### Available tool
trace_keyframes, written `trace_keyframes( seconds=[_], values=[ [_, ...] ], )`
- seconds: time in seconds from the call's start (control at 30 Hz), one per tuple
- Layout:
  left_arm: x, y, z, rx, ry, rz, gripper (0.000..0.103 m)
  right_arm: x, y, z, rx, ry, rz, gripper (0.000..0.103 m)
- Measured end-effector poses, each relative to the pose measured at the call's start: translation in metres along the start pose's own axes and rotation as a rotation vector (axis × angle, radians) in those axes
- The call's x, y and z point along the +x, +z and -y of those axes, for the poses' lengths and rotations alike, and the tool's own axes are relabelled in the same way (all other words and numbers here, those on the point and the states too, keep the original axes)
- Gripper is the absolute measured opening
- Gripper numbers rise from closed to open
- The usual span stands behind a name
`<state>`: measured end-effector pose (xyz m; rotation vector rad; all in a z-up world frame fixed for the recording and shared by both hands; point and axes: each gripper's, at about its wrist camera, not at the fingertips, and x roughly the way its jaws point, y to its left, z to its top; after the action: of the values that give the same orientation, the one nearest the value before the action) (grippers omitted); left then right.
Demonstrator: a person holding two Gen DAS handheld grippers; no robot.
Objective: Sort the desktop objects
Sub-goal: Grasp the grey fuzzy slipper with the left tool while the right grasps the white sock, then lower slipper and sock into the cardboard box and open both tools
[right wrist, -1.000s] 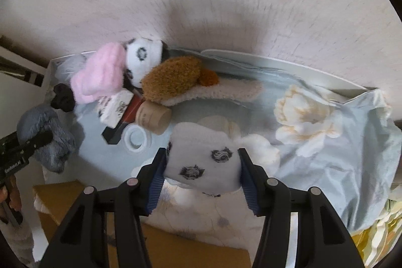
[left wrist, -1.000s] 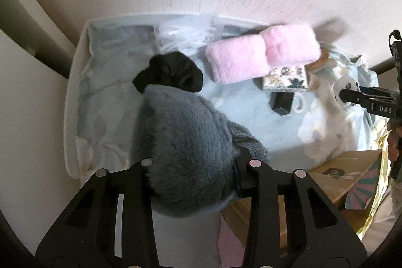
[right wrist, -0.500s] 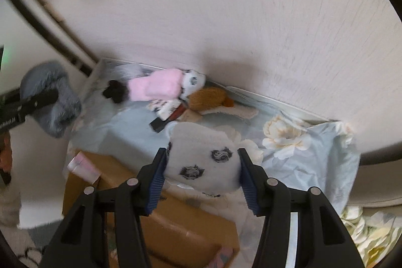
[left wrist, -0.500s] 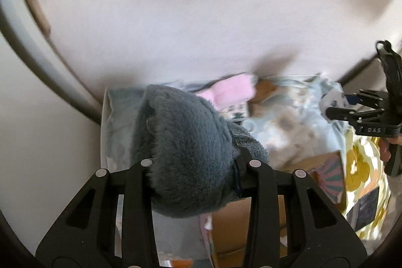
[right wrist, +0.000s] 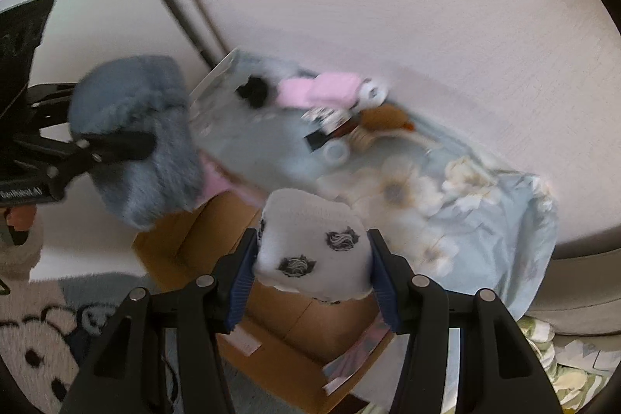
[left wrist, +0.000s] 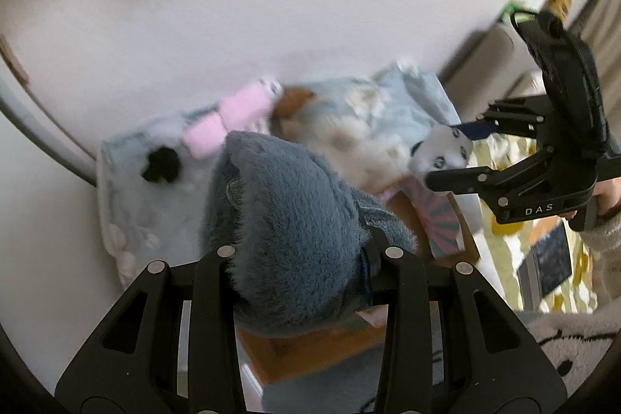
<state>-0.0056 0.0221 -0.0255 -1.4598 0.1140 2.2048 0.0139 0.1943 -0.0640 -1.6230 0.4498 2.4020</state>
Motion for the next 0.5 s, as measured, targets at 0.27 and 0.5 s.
trace_keyframes(
  seconds=[0.27,0.5],
  values=[
    [0.045,-0.038,0.011,0.015,0.056,-0.119,0.033,0.037,-0.037,-0.018,-0.047,-0.044,-0.089,0.051],
    [0.087,-0.067,0.004,0.010,0.075,-0.186,0.033,0.072,-0.056,-0.021,-0.033,-0.071,-0.152,0.051]
  ],
)
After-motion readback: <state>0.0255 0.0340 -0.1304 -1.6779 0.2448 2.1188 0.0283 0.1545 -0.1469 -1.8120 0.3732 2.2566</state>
